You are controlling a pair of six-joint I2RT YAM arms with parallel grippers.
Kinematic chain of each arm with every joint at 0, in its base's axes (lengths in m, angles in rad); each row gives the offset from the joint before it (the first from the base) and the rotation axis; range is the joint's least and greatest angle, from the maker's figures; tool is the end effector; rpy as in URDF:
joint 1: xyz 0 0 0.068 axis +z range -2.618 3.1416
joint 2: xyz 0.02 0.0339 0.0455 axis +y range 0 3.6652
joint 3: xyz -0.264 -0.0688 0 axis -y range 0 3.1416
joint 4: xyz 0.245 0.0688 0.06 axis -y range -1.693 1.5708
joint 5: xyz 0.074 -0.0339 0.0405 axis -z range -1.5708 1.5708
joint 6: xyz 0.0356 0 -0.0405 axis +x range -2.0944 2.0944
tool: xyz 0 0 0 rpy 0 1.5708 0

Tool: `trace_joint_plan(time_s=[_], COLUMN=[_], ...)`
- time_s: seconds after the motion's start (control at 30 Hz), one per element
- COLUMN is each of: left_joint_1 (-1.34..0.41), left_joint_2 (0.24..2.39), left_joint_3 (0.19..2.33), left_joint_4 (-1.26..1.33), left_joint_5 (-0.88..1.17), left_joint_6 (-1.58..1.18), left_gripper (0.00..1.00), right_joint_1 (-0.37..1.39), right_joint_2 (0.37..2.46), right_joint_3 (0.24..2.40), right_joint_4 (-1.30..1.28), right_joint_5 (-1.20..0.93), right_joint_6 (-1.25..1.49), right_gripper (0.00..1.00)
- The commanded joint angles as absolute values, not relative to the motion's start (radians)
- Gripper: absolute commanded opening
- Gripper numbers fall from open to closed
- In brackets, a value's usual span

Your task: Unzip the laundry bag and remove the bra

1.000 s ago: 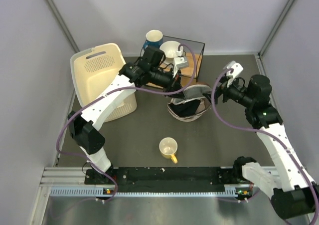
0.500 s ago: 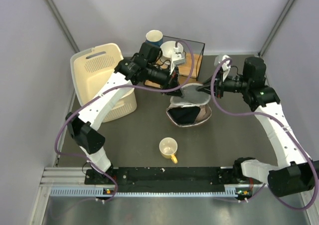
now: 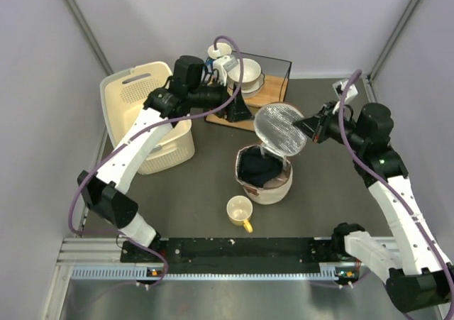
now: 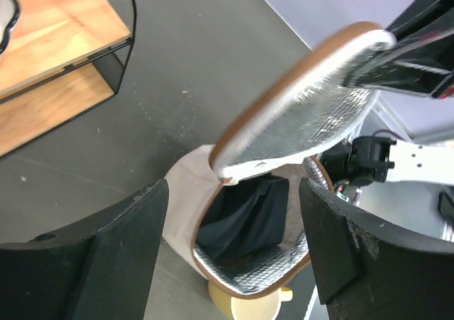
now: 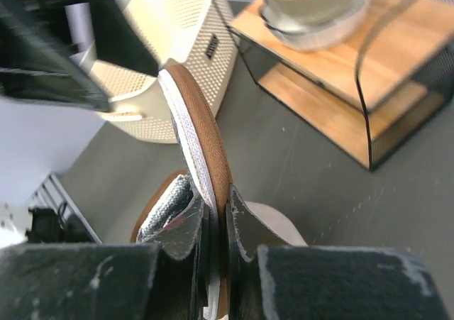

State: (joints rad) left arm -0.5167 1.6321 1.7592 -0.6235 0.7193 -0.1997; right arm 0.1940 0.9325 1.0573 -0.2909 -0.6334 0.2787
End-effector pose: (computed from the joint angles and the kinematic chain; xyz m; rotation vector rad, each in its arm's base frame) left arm 0.3016 -0.1983 0.4196 0.7923 1.9904 -1.1727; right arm 0.1918 0.0592 0.3986 -0.4046 1.7421 0.8906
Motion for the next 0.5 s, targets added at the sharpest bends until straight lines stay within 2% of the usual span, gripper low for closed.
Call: trace_joint_plan(time_s=[0.0,0.17,0.23,0.33,0.47], left_joint_1=[-0.541,-0.664,-0.727,-0.834,-0.880], left_joint_2=[1.471,1.387,1.381,1.399,1.477], left_joint_3=[1.672,1.453,1.392,1.346,1.364], left_joint_4=[-0.532,-0.480,-0.469,-0.472,-0.523], left_joint_5=[0.519,0.463,0.329,0.188,0.097], left_joint_6=[-0.337,-0.321,-0.263,-0.219,-0.178], left_gripper=[0.76,0.71,0.70,0.72,0.75], right_joint_1=[0.192,0.192,0.192,0.190,0.190], right_joint_2=[0.855,0.766,0.747,0.736,0.742], right_joint_3=[0.944,0.795,0.785,0.781,0.793], right_joint_4=[-0.219,-0.221,-0.239,-0.250,-0.250], right_joint_5=[-0.375,-0.321,-0.311,-0.302,-0.308], right_joint_6=[0.561,0.630,0.629,0.630,0.618], right_gripper=[0.00,0.00,0.00,0.00,0.00])
